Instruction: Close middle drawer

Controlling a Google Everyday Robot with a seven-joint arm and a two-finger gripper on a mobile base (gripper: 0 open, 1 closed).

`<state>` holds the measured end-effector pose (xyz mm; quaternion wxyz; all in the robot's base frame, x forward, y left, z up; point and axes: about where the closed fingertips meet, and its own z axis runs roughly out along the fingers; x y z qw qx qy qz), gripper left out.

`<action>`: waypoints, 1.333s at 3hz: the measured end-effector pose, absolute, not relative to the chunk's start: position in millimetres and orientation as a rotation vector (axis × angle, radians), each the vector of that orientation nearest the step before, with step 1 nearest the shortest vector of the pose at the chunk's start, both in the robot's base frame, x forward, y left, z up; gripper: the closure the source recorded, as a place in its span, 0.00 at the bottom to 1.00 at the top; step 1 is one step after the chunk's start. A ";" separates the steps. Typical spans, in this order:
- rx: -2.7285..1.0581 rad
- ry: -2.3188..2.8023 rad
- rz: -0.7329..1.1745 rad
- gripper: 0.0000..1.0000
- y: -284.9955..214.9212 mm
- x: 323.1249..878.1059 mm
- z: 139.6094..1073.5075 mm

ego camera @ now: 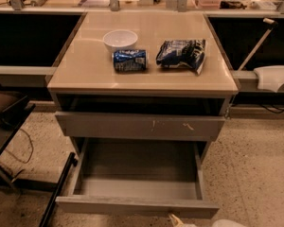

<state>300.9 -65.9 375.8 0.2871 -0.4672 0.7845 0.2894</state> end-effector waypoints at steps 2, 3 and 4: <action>-1.204 2.099 0.722 0.00 -51.6 370.4 380.8; -1.204 2.099 0.722 0.00 -52.0 369.3 380.8; -1.181 2.115 0.659 0.00 -36.3 423.2 399.6</action>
Offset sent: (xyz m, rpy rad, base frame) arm 0.1754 0.0333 0.0149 -0.0263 -0.0637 -0.1226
